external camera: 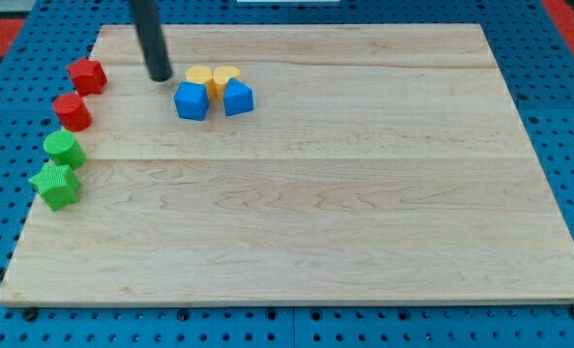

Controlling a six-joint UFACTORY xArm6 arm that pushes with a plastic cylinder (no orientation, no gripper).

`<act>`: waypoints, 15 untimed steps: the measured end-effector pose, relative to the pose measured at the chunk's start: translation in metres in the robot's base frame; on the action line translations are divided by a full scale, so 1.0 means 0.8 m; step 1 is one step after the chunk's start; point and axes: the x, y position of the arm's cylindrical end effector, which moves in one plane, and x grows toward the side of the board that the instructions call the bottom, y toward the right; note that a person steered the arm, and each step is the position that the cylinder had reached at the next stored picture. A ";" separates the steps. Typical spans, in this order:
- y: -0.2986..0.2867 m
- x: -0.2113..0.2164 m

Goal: Push the red star to the group of blocks

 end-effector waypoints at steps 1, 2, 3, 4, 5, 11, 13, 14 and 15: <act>-0.009 0.069; -0.058 0.067; -0.061 0.050; -0.073 0.049; -0.096 0.048; -0.124 -0.088; 0.070 -0.068; 0.087 -0.060; 0.063 -0.070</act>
